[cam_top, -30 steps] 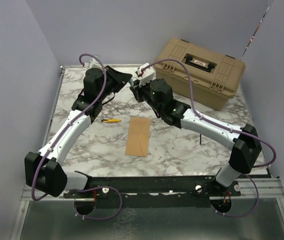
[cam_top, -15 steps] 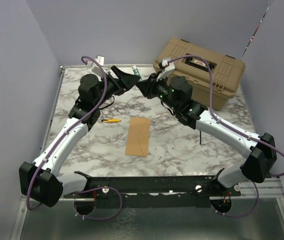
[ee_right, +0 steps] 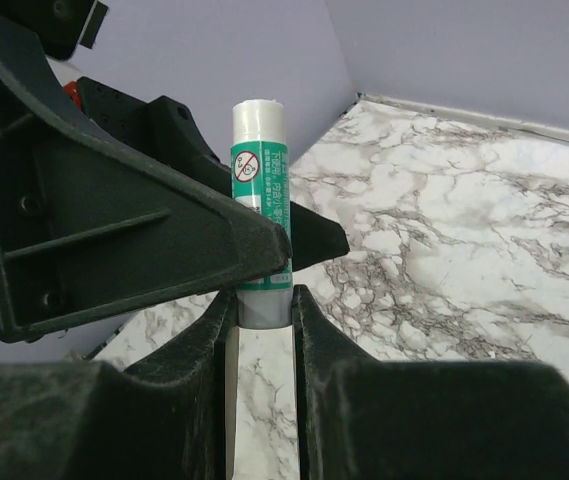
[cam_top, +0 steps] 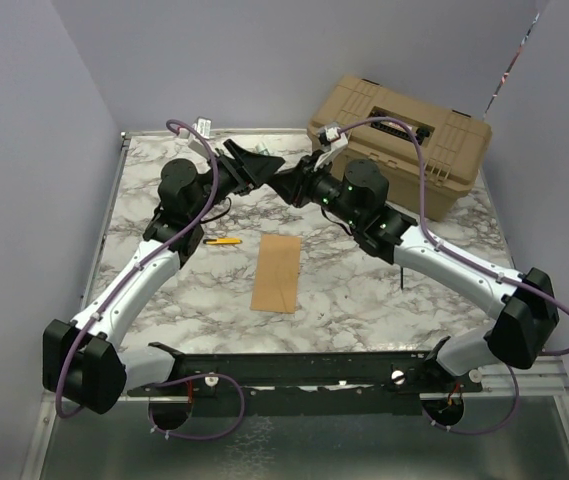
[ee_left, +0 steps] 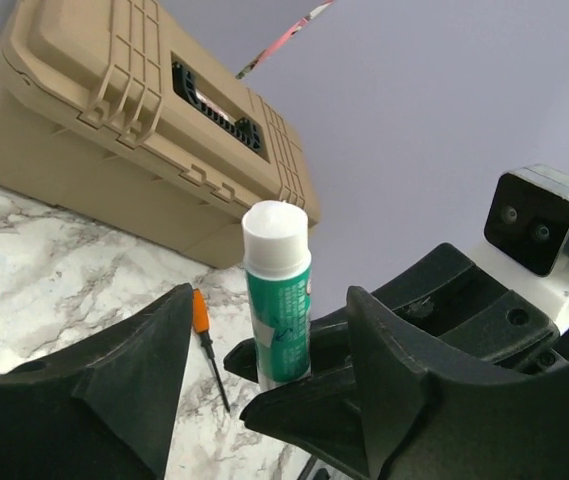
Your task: Place the letter into the envelope and seal it
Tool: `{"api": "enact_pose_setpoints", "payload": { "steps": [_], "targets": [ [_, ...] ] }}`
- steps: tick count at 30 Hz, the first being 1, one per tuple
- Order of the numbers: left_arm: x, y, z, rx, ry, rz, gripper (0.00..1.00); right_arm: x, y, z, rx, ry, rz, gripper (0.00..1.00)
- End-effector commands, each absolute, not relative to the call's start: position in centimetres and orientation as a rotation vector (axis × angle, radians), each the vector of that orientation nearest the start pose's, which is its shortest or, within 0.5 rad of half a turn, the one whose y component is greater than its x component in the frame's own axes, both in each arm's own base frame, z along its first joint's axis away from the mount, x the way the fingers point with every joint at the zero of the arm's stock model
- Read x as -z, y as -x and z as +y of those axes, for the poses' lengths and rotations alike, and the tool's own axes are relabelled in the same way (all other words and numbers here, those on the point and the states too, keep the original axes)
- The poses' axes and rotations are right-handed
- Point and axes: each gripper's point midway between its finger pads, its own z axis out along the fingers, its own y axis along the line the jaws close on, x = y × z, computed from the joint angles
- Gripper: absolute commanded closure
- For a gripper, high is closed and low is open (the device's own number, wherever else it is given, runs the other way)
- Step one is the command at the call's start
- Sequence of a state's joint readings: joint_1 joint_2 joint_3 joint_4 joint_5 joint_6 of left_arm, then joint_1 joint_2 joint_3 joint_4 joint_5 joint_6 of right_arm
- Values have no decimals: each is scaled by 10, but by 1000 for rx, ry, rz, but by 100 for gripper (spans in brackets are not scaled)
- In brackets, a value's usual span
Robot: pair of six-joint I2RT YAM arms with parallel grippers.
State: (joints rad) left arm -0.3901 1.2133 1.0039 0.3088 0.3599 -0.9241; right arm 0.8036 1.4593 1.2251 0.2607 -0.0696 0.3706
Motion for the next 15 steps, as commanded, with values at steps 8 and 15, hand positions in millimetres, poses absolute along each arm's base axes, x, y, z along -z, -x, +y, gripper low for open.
{"api": "enact_pose_setpoints", "payload": {
  "steps": [8,15],
  "targets": [
    [-374,-324,-247,1446,87,1545,46,-378,-312,363,-1072,322,1450,100],
    [-385,-319,-251,1465,28,1496,77,-380,-307,367,-1134,321,1454,100]
  ]
}}
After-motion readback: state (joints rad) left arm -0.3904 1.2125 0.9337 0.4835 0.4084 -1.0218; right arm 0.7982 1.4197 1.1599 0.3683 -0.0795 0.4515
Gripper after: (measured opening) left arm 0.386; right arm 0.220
